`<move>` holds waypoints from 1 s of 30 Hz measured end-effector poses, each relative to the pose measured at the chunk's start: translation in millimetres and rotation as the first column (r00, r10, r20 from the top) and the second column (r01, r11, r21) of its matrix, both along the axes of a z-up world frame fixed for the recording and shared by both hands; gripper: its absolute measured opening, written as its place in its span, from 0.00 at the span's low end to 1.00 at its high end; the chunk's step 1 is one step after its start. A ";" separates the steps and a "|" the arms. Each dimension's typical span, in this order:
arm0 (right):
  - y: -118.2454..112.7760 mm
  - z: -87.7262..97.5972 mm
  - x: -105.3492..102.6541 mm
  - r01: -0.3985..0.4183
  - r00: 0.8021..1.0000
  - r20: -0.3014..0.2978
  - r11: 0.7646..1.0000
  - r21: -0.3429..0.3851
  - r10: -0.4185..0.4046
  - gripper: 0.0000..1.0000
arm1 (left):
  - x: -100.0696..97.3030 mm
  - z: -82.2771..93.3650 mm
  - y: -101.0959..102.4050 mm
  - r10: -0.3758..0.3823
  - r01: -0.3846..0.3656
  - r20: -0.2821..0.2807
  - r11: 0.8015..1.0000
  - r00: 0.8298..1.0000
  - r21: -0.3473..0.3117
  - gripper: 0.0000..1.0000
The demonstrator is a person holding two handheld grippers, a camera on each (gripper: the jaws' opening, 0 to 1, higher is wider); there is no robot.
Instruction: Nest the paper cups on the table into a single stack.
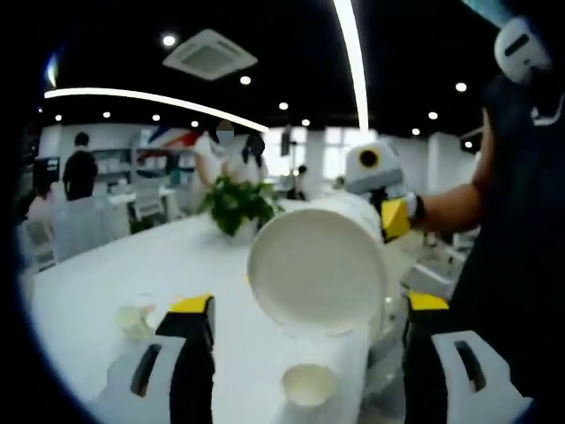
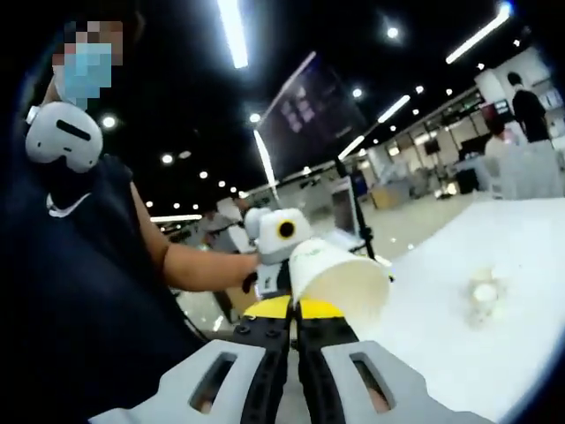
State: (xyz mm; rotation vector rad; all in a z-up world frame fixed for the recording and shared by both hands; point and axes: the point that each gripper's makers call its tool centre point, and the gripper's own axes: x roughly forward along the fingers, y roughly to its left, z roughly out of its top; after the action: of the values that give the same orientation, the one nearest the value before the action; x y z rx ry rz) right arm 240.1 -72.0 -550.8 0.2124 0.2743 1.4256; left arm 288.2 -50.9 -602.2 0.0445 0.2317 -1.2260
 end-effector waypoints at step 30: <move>-11.9 12.6 28.9 -0.042 0.965 0.118 0.581 -0.813 0.235 0.00 | -10.0 -107.0 122.8 0.465 -0.447 -0.031 0.865 0.885 0.226 0.99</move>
State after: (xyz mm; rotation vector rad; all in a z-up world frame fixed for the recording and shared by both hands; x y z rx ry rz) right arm 269.1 -83.9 -538.2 -0.7431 0.7504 1.3260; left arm 278.2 71.8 -709.2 0.1176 0.4229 -0.7237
